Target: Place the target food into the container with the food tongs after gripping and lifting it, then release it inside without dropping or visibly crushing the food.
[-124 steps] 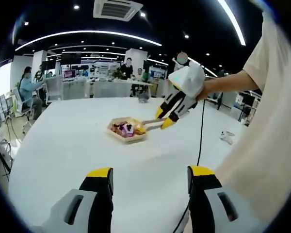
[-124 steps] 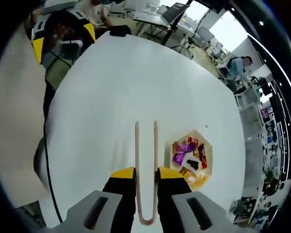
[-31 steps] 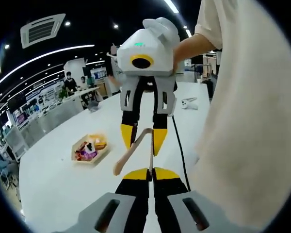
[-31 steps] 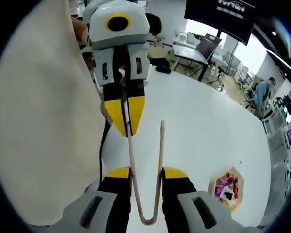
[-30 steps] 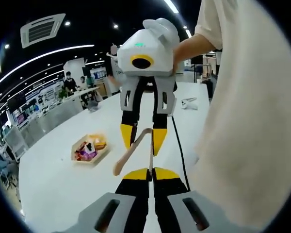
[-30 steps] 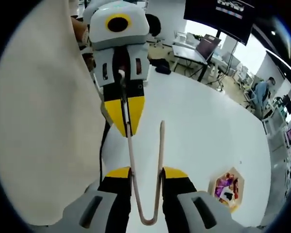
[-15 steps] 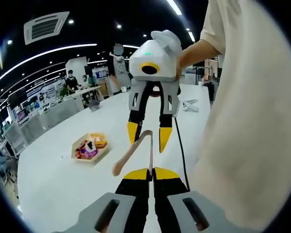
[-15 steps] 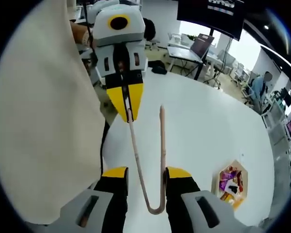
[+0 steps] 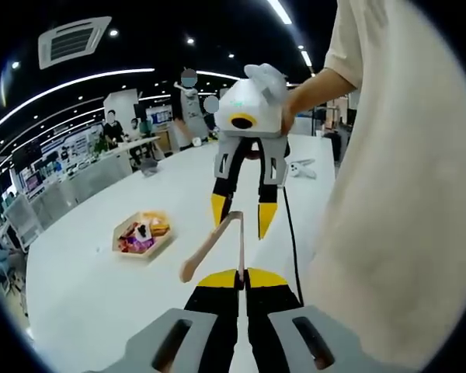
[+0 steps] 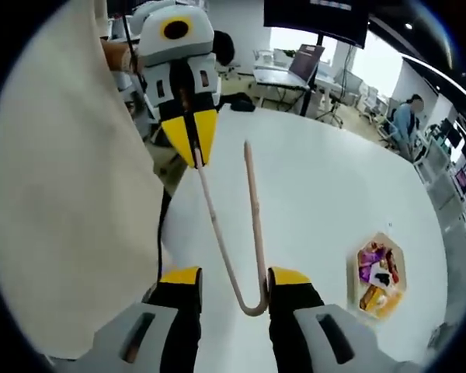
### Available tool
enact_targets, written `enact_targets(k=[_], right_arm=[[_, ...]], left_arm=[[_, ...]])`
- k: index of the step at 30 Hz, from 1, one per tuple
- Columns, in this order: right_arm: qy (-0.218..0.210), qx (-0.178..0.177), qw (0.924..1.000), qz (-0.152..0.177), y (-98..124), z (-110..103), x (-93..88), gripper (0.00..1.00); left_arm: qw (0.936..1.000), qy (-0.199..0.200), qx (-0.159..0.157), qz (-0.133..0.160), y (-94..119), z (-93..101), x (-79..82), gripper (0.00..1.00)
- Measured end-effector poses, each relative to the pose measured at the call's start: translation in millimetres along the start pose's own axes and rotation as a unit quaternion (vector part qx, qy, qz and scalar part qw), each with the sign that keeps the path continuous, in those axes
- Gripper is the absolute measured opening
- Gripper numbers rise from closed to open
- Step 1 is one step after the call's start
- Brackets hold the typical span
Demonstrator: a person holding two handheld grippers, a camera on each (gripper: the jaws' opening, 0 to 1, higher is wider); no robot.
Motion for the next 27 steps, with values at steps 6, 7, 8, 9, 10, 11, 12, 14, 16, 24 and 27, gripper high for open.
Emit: enact_targets(k=[6,7,8,9,10,11,12,14,16,24,27], right_arm=[[-0.012,-0.008,0.9999,-0.001,1,-1,-12.0,0.25],[-0.004,-0.011,0.9999,-0.002,1,-1,-14.3,0.22],[-0.003,-0.012,0.9999,-0.002,1,-1,-14.7,0.21],[0.004,-0.013,0.9999,-0.004,1,-2,-15.7,0.21],[0.006,-0.013,0.9999,-0.004,1,-3,-16.0,0.21],[0.006,-0.013,0.9999,-0.005,0,-3,-16.3,0.21],[0.006,-0.013,0.9999,-0.005,0,-3,-17.2,0.21],[0.002,-0.013,0.9999,-0.007,0,-4,-19.6,0.2],[-0.003,-0.015,0.9998,-0.011,0,-3,-22.4,0.2],[-0.019,-0.024,0.9995,-0.01,0,-1,-24.7,0.2],[-0.021,-0.026,0.9994,-0.012,-1,0,-27.8,0.15]], left_arm=[[1.0,-0.002,-0.007,-0.002,-1,2.1,-0.7,0.0],[1.0,-0.002,-0.009,-0.002,-1,2.6,-0.7,0.0],[0.9999,-0.002,-0.01,-0.002,-2,3.1,-1.0,0.0],[0.9999,-0.002,-0.012,-0.002,-2,3.7,-0.9,0.0],[0.9999,-0.002,-0.012,-0.002,-2,3.9,-0.8,0.0],[0.9999,-0.002,-0.014,-0.002,-3,4.5,-0.7,0.0],[0.9999,-0.002,-0.015,-0.002,-3,5.2,-0.2,0.0],[0.9999,0.0,-0.017,0.001,-3,5.7,1.0,0.0],[0.9999,0.0,-0.017,0.002,-3,5.9,1.7,0.0],[0.9998,0.006,-0.018,0.005,-3,4.6,2.9,0.0],[0.9997,0.007,-0.021,0.004,-4,5.6,1.5,0.0]])
Point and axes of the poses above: the point that each gripper's makers call its tool centre point, and the gripper's own axes: y roughly backward along the fingers, z roughly to its right, x roughly out of its top, the point moved 2 cm from there along y, roughly backward along the fingers, and after that the axes turned 4 degrees about y, right-handed, at the moved point
